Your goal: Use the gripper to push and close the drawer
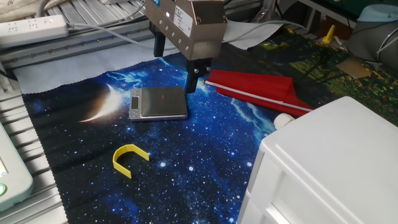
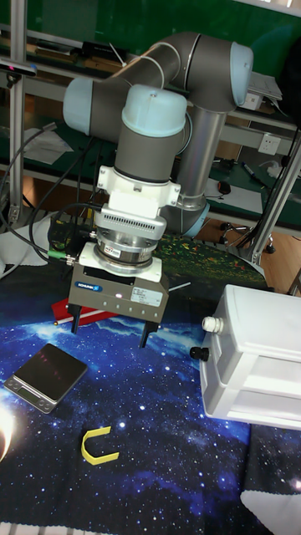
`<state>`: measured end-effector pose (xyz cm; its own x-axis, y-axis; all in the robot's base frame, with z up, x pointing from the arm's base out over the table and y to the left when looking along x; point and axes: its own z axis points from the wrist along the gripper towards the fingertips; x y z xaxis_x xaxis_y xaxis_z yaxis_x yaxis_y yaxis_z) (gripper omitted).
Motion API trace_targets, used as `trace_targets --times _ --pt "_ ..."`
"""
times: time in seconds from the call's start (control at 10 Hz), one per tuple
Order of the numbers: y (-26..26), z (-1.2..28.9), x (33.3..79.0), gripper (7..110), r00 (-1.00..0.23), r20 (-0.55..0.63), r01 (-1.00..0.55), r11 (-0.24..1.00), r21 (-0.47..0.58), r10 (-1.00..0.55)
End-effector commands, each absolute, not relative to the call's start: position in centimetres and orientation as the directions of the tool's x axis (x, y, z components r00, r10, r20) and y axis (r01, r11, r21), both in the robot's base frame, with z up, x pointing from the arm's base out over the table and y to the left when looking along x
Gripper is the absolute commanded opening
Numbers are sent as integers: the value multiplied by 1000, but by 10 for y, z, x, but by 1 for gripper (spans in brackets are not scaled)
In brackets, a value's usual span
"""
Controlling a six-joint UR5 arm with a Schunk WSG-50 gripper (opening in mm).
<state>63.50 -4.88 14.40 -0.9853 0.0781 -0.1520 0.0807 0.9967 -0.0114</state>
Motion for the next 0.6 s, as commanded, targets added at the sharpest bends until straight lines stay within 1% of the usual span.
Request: trace_targets --times 0.0,0.5 --pt "-48 145 636 109 -983 -159 92 996 -1 90" --pt "-47 146 638 109 -981 -165 99 995 12 100"
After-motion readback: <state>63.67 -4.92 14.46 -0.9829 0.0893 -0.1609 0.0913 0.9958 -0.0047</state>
